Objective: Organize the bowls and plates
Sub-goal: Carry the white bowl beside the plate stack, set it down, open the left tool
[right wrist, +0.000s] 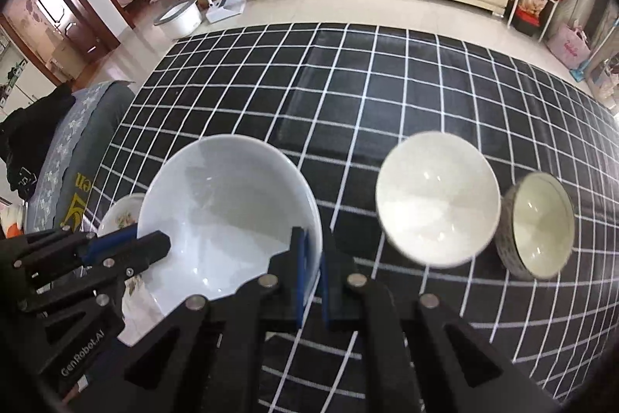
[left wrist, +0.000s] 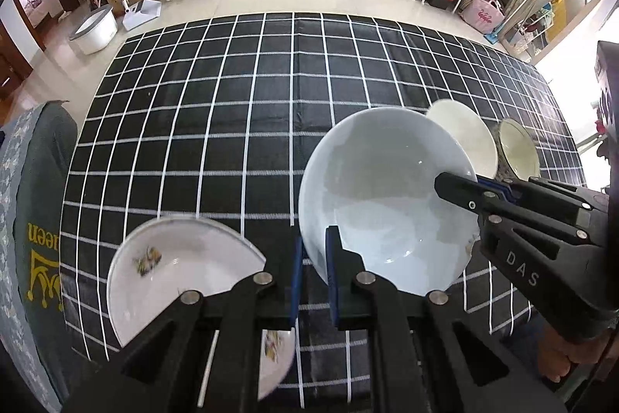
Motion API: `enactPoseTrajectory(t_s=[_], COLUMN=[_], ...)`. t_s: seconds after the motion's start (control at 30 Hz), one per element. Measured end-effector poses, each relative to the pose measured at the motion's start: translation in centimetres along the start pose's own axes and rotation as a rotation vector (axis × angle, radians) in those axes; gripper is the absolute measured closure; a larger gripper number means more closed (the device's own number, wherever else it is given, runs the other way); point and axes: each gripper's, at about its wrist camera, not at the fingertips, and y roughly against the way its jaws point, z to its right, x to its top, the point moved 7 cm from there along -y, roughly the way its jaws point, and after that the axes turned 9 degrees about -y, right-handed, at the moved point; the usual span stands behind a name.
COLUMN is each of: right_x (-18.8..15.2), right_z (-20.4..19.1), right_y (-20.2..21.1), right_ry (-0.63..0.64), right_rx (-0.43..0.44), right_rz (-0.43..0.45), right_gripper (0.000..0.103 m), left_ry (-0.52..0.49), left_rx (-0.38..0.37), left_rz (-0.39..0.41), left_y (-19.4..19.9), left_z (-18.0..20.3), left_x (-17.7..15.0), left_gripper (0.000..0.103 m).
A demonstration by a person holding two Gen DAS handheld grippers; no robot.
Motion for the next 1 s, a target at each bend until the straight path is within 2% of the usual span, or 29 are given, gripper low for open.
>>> enactPoseTrajectory(t_s=[0.2, 0.53, 1.0], right_x=[-2.1, -6.2, -8.1], right_z=[-0.1, 1.0, 1.4], right_y=[-0.7, -3.0, -4.9], right_ry=[-0.017, -0.051, -0.073], right_rx=[-0.016, -0.020, -0.012], right_rz=[-0.018, -0.065, -0.109], right_gripper=[0.094, 0.094, 0.094], left_ry=[0.015, 0.033, 0.037], left_rx=[-0.029, -0.052, -0.036], left_rz=[-0.011, -0.072, -0.086], left_y=[0.0, -2.9, -4.7], left_z=[0.8, 1.7, 1.5], left_x=[-2.6, -7.4, -8.2], left_gripper=[0.093, 0.093, 0.093])
